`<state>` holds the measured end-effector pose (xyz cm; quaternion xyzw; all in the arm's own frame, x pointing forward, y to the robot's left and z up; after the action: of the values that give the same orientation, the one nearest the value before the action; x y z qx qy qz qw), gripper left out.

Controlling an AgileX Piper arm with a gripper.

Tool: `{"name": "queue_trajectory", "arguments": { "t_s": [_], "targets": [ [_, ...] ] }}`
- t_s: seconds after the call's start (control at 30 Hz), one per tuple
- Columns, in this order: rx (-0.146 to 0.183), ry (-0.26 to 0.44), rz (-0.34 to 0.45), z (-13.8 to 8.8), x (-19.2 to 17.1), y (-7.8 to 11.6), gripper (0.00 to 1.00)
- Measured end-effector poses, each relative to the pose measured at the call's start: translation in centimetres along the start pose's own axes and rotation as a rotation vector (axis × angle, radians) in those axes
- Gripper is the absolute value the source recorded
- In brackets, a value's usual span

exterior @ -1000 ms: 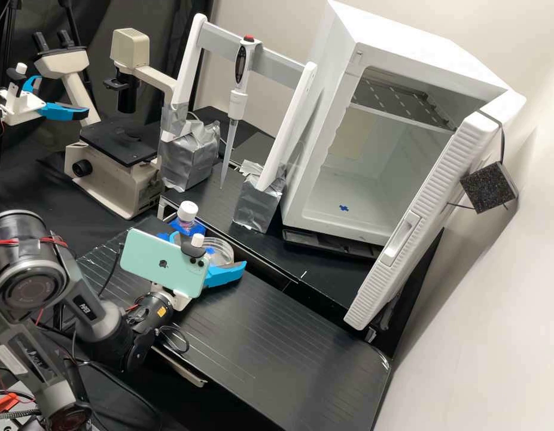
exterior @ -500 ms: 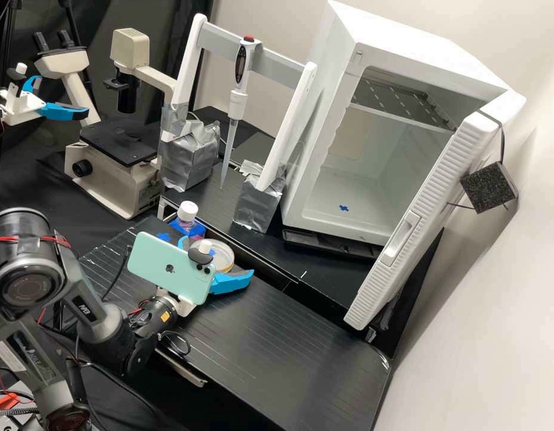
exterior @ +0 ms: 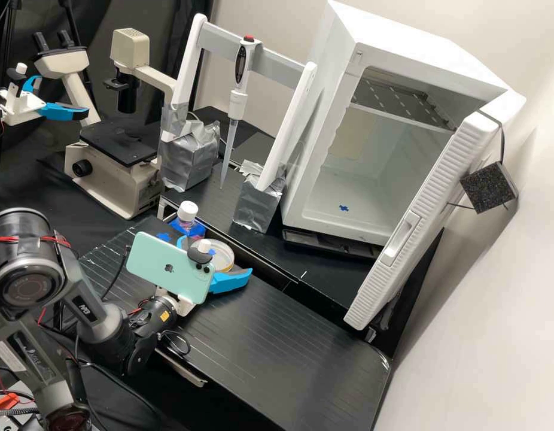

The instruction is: Open the lid

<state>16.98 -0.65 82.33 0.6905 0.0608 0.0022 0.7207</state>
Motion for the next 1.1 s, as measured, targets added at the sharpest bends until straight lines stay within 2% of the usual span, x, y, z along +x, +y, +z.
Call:
{"name": "queue_trajectory", "arguments": {
  "t_s": [0.2,0.63,0.67,0.87,1.1],
  "targets": [
    [0.015,0.017,-0.009,-0.25,-0.08,-0.02,0.0],
    [0.015,0.058,-0.013,-0.99,-0.31,0.09,0.0],
    [0.019,0.057,-0.016,-0.97,-0.26,0.02,1.0],
    [0.031,0.04,-0.022,-0.68,0.14,-0.36,1.0],
    [0.018,0.024,-0.013,-0.54,0.34,-0.46,1.0]
  ]
}}
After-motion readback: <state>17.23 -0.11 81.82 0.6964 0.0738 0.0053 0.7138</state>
